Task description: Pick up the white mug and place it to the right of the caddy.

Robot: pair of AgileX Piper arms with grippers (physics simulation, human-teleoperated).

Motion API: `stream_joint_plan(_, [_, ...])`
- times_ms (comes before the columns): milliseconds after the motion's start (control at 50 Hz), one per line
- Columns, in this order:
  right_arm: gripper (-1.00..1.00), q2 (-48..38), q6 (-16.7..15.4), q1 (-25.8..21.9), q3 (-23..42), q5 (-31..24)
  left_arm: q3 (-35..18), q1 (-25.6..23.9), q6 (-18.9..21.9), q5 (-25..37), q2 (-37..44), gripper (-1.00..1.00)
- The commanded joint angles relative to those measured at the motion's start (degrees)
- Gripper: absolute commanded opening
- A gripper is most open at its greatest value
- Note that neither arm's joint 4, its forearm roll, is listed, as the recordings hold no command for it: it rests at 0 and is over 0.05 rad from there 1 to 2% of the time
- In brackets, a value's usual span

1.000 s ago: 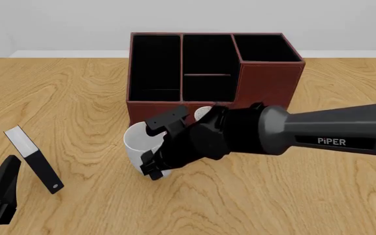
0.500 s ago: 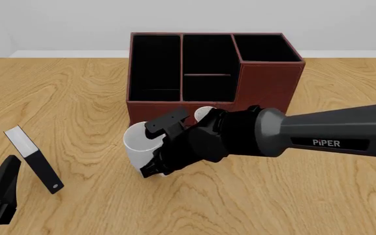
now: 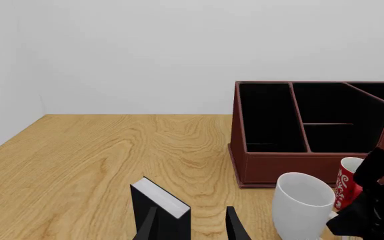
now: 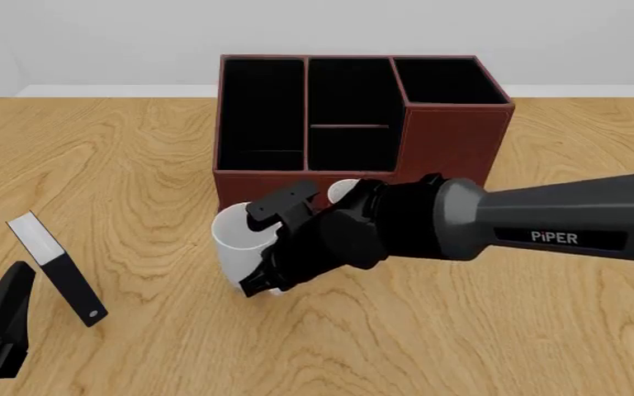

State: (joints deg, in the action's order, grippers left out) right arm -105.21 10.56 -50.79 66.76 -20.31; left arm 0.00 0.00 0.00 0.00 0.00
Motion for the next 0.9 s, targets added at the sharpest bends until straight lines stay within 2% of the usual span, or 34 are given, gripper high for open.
stream_joint_plan(20, [-1.00,1.1,-1.3,1.0,0.5,-0.6,0.0,0.0,0.0,0.0,0.0,1.00])
stream_joint_plan(280, [-1.00,3.2,-4.1,2.3,0.8,-1.8,0.0,0.0,0.0,0.0,0.0,1.00])
stream_joint_plan(480, [-1.00,6.0,-8.2,4.9,1.0,-2.8,0.0,0.0,0.0,0.0,0.0,1.00])
stream_joint_plan(680, [-1.00,8.6,-10.7,6.4,1.3,-3.9,0.0,0.0,0.0,0.0,0.0,1.00])
stream_joint_plan(900, [-1.00,13.4,-15.2,10.3,0.5,-4.0,0.0,0.0,0.0,0.0,0.0,1.00])
